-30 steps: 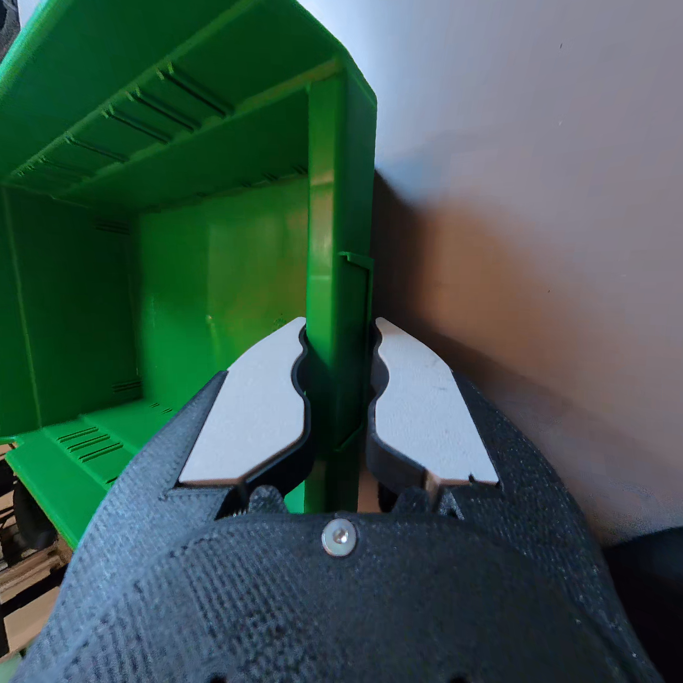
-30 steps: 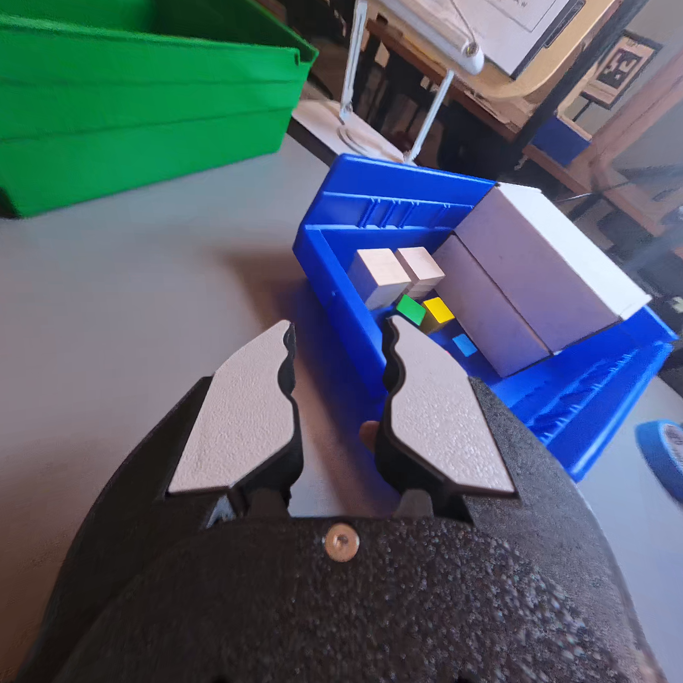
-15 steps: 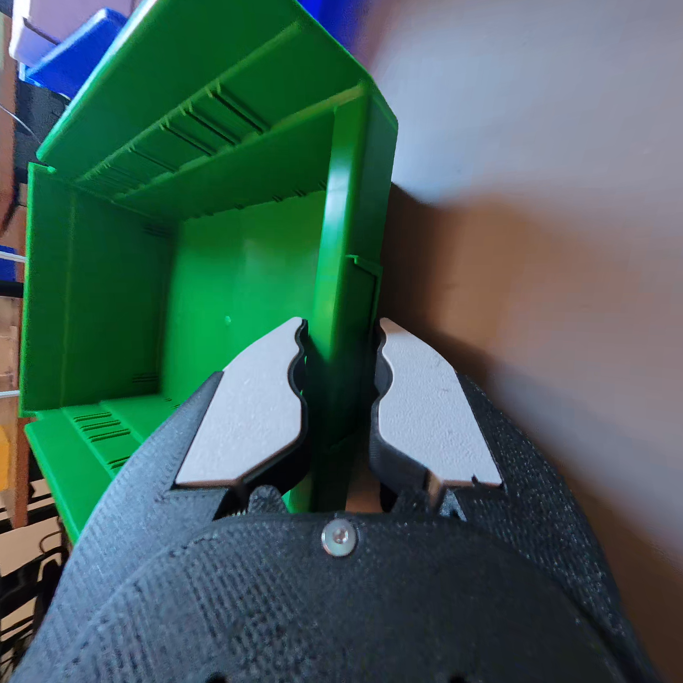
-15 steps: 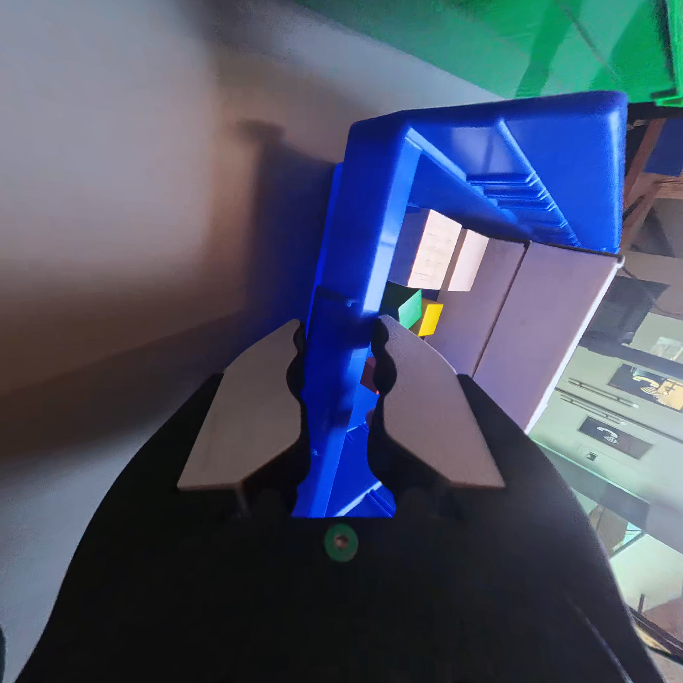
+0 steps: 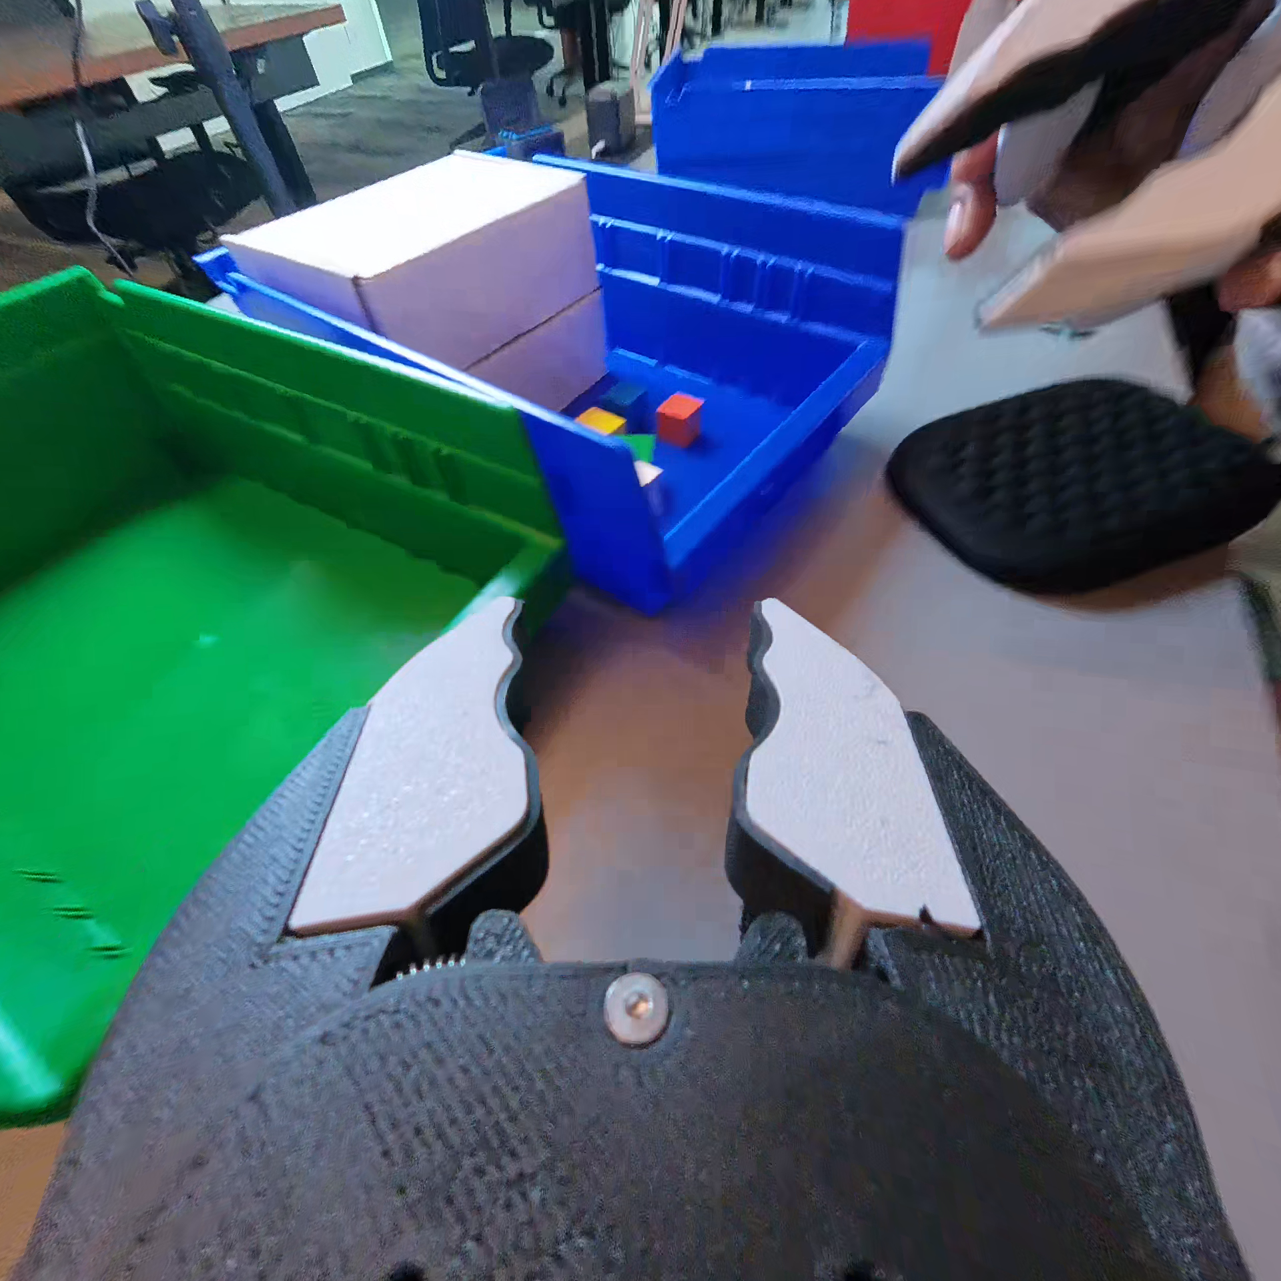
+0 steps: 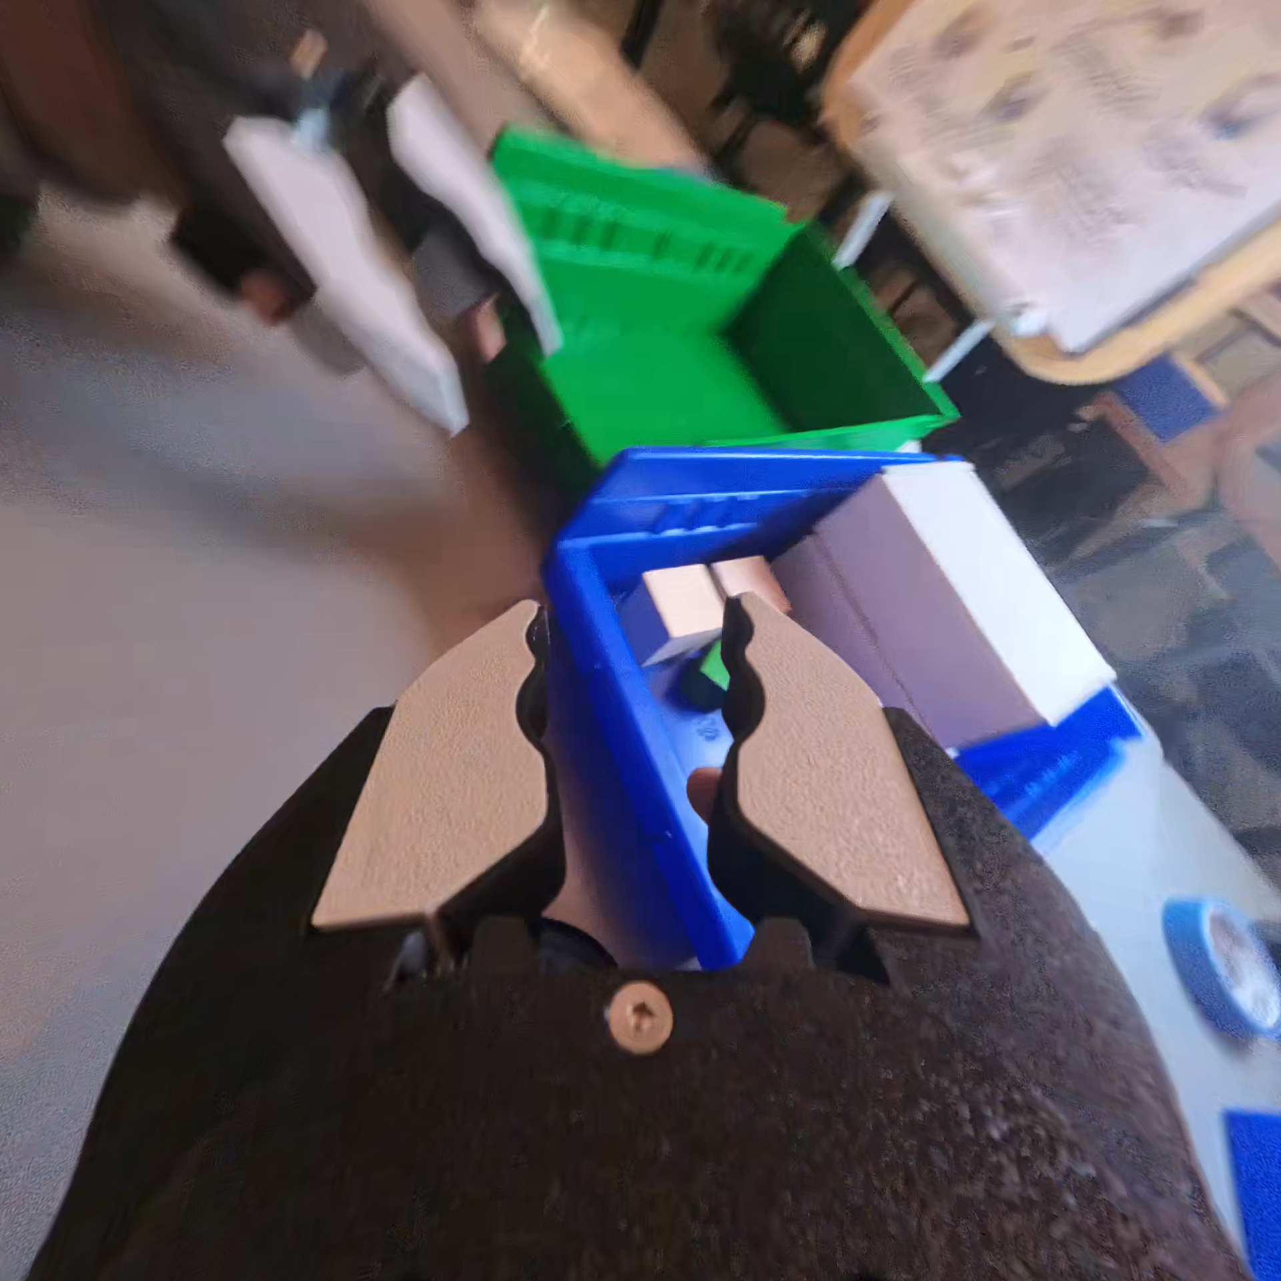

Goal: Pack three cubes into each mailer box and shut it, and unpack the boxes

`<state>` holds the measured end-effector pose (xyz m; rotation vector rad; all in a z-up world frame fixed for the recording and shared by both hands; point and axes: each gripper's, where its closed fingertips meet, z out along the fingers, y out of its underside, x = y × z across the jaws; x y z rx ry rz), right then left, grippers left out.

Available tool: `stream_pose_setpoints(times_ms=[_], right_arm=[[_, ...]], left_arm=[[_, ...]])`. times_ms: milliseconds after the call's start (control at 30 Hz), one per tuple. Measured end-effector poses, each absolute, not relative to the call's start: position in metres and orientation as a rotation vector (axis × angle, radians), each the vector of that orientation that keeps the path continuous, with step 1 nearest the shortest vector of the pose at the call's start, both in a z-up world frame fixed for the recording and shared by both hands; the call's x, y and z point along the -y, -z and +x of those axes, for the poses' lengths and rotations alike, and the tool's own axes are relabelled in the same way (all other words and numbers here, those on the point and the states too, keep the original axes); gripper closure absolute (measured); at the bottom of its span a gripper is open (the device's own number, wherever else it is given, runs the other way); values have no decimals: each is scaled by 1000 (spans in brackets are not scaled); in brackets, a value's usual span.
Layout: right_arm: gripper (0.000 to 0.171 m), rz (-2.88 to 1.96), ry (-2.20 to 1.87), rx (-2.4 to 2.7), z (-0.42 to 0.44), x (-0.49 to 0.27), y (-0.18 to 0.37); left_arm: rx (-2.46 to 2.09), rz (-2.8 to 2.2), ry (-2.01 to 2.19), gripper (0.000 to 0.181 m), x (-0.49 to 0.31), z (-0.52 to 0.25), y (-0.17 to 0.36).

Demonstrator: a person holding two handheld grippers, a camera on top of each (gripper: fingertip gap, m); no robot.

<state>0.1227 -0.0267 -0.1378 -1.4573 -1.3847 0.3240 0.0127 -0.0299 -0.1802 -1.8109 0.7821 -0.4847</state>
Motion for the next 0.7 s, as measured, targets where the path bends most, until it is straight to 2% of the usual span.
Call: stream_pose_setpoints(times_ms=[100, 200, 500, 600, 700], right_arm=[[126, -1512, -341, 966, 197, -3, 108], [115, -1689, -313, 810, 253, -29, 144], [112, -1853, -441, 899, 227, -49, 206], [119, -1856, -427, 897, 222, -56, 211], [143, -1814, -255, 869, 232, -68, 210]], left_arm=[[-680, -1805, 486, 118, 40, 31, 181], [-586, -1816, 435, 115, 30, 41, 185], [-454, -1877, 462, 114, -1, 79, 210], [-430, -1878, 406, 131, -11, 74, 209], [-388, -1886, 358, 152, -18, 66, 210]])
